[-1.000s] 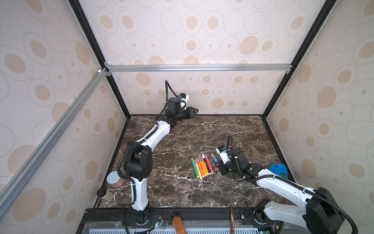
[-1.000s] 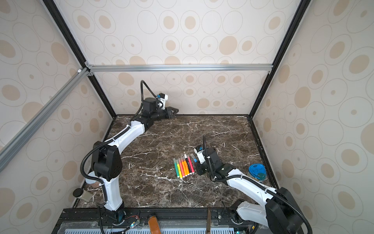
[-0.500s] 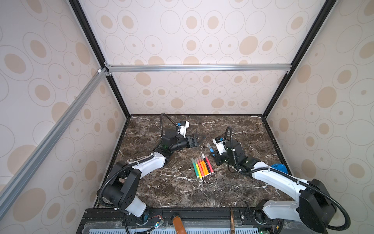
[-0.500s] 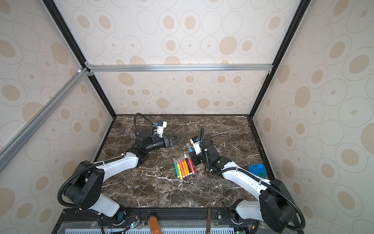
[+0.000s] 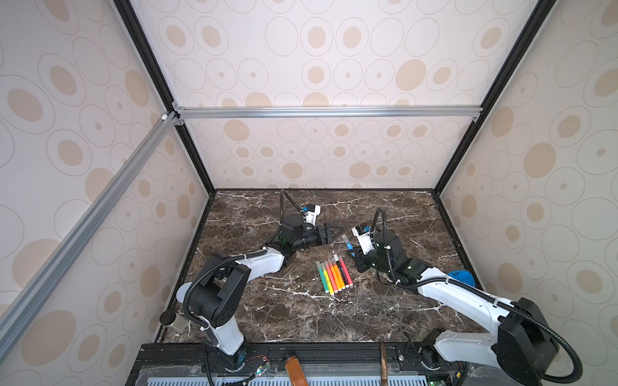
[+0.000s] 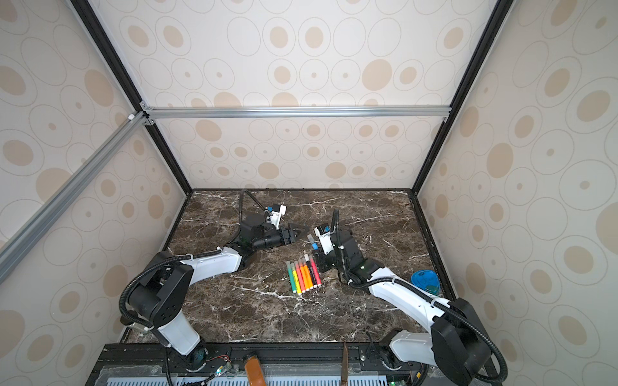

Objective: Remove pen caps from pens
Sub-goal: Open the pen cap on the pen.

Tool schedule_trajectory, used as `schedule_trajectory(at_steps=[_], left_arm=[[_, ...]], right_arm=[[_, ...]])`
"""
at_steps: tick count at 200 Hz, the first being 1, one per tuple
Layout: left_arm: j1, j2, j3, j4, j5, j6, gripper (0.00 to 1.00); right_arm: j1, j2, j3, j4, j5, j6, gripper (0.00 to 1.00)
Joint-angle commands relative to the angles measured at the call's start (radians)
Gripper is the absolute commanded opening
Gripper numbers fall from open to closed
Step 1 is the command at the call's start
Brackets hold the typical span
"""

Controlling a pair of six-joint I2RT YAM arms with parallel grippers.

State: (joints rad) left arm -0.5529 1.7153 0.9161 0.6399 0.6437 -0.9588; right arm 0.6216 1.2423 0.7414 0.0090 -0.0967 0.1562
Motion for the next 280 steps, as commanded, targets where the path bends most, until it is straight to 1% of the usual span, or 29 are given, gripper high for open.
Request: schedule_trajectory(at_steps=[1, 18, 70, 92, 121, 159, 178, 208, 216, 230, 233, 252, 255, 257, 258, 265, 280], left_arm=[[-0.029, 0.01, 0.039, 0.043, 0.019, -0.046, 0.69], [-0.043, 0.012, 0.046, 0.041, 0.014, -0.047, 0.65], [-0.067, 0.047, 0.055, 0.061, 0.027, -0.073, 0.47], [-0.07, 0.056, 0.058, 0.083, 0.041, -0.086, 0.37], [-0.072, 0.057, 0.064, 0.084, 0.044, -0.092, 0.34], [-0.071, 0.064, 0.06, 0.106, 0.051, -0.106, 0.27], [-0.074, 0.067, 0.062, 0.131, 0.062, -0.124, 0.2], [-0.077, 0.065, 0.067, 0.138, 0.067, -0.13, 0.15], [-0.077, 0.066, 0.068, 0.137, 0.066, -0.13, 0.09], [-0.076, 0.066, 0.069, 0.137, 0.068, -0.129, 0.04], [-0.077, 0.066, 0.069, 0.138, 0.068, -0.129, 0.0], [-0.078, 0.066, 0.069, 0.138, 0.066, -0.129, 0.0], [-0.08, 0.067, 0.069, 0.138, 0.066, -0.129, 0.0], [-0.079, 0.066, 0.069, 0.138, 0.065, -0.129, 0.0], [-0.08, 0.067, 0.069, 0.138, 0.065, -0.129, 0.0], [-0.083, 0.068, 0.072, 0.138, 0.068, -0.129, 0.0], [-0.085, 0.069, 0.077, 0.135, 0.072, -0.129, 0.0]], right_arm=[[-0.002, -0.002, 0.032, 0.011, 0.012, -0.013, 0.0], [-0.002, 0.008, 0.036, 0.012, 0.011, -0.015, 0.0], [-0.002, 0.026, 0.038, 0.028, 0.018, -0.015, 0.0], [-0.002, 0.034, 0.044, 0.029, 0.024, -0.017, 0.0], [-0.002, 0.04, 0.044, 0.041, 0.038, -0.018, 0.0], [-0.002, 0.059, 0.044, 0.059, 0.044, -0.02, 0.0], [-0.002, 0.068, 0.041, 0.071, 0.054, -0.02, 0.0], [-0.001, 0.083, 0.04, 0.081, 0.064, -0.023, 0.0], [-0.002, 0.086, 0.038, 0.083, 0.064, -0.023, 0.0], [-0.002, 0.091, 0.037, 0.084, 0.069, -0.021, 0.0], [-0.001, 0.091, 0.036, 0.085, 0.069, -0.02, 0.0], [-0.002, 0.098, 0.034, 0.083, 0.071, -0.016, 0.0], [-0.002, 0.1, 0.035, 0.083, 0.071, -0.014, 0.02], [-0.002, 0.101, 0.035, 0.082, 0.071, -0.014, 0.07], [-0.002, 0.101, 0.035, 0.082, 0.071, -0.014, 0.07], [-0.002, 0.107, 0.037, 0.082, 0.067, -0.015, 0.2], [-0.002, 0.118, 0.044, 0.08, 0.061, -0.015, 0.34]])
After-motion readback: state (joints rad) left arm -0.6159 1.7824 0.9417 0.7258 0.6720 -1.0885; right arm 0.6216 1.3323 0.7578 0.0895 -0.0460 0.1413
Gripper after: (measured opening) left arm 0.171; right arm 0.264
